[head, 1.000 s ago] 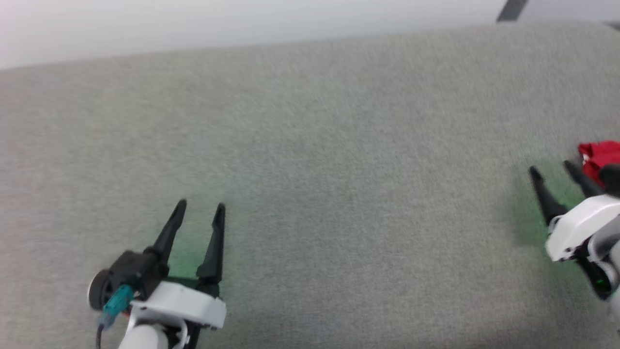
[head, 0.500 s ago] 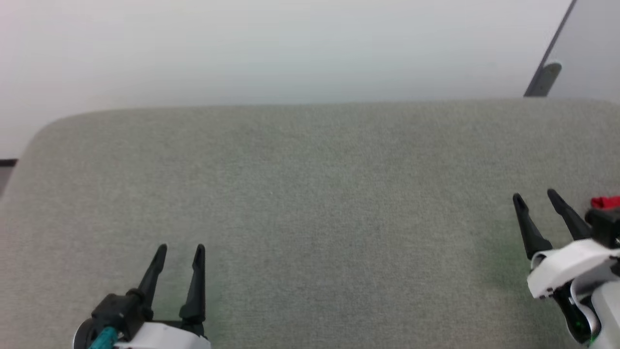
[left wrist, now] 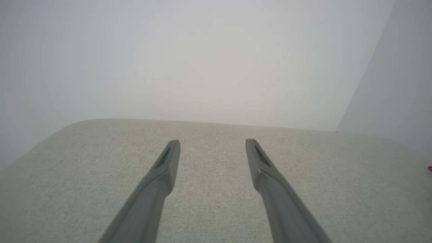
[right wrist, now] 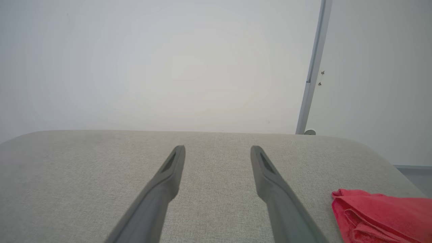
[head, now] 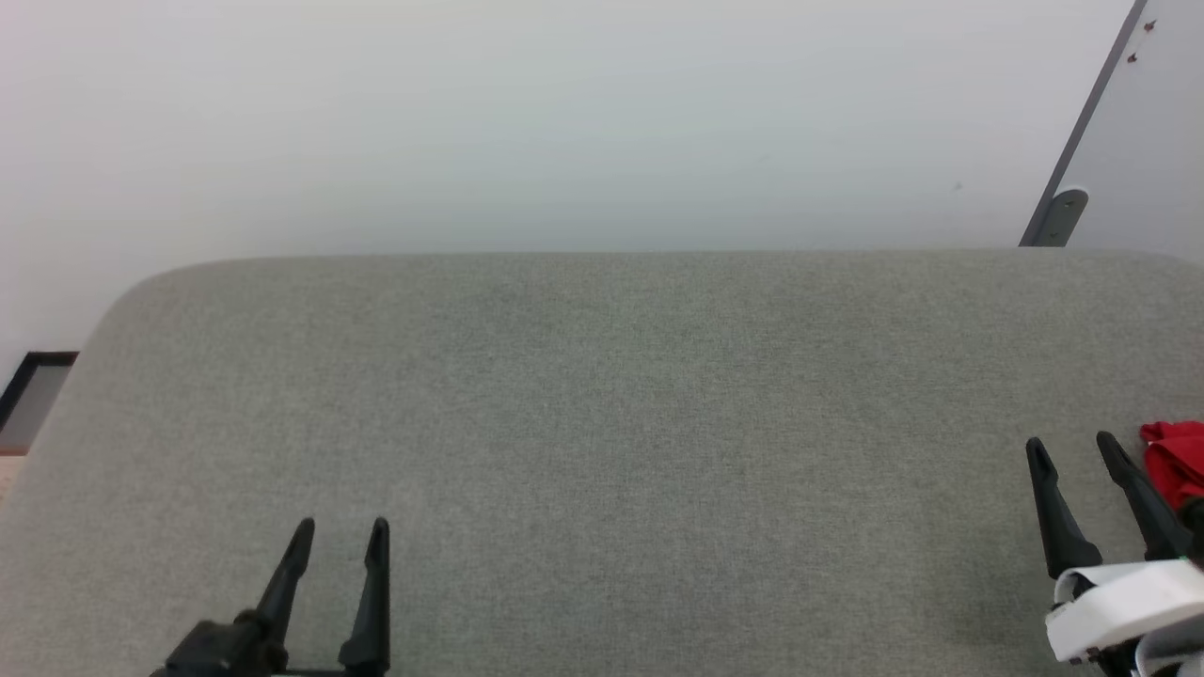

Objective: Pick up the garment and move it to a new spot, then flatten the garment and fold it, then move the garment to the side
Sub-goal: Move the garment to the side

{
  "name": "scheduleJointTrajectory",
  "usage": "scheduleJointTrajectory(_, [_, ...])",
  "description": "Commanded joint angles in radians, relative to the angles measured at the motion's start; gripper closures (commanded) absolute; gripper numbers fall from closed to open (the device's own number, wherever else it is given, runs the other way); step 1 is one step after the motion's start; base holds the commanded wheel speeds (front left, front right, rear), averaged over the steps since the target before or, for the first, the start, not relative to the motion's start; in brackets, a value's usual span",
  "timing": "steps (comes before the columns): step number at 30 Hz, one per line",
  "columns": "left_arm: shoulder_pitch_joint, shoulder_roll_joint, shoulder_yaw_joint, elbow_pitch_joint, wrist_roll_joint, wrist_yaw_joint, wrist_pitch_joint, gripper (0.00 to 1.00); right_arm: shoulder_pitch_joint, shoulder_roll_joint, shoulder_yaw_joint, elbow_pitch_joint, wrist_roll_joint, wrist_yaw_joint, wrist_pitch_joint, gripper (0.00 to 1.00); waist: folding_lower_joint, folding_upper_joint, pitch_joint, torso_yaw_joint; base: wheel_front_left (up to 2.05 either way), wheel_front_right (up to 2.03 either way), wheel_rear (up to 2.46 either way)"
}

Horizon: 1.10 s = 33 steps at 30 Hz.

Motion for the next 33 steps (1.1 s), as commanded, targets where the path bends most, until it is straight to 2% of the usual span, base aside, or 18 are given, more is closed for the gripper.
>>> scheduleJointTrajectory(1, [0.02,0.002,0.005,-0.01,0.001,-0.002,-0.001,0.0,0.023,0.005,-0.014,-0.021,-0.007,-0.002,-0.005,0.0,-0.0001,-0.0001,-0.007,-0.003,0.0,0.0,0.0])
scheduleJointTrajectory(11, [0.115,0.01,0.008,-0.074,0.014,-0.002,-0.001,0.0,0.163,0.023,-0.096,-0.169,-0.036,-0.002,0.029,0.0,-0.0001,-0.0001,-0.013,-0.007,0.0,0.0,0.0])
scheduleJointTrajectory(20, [0.177,-0.012,0.04,-0.142,0.037,-0.002,-0.001,0.0,0.251,0.052,-0.167,-0.295,-0.051,-0.002,0.068,0.0,-0.0001,-0.0001,-0.002,-0.01,0.0,0.0,0.0])
scheduleJointTrajectory(33, [0.173,-0.023,0.042,-0.158,0.051,-0.002,-0.001,0.0,0.282,0.082,-0.175,-0.37,-0.069,-0.002,0.093,0.0,-0.0001,-0.0001,0.005,0.0,0.0,0.0,0.0])
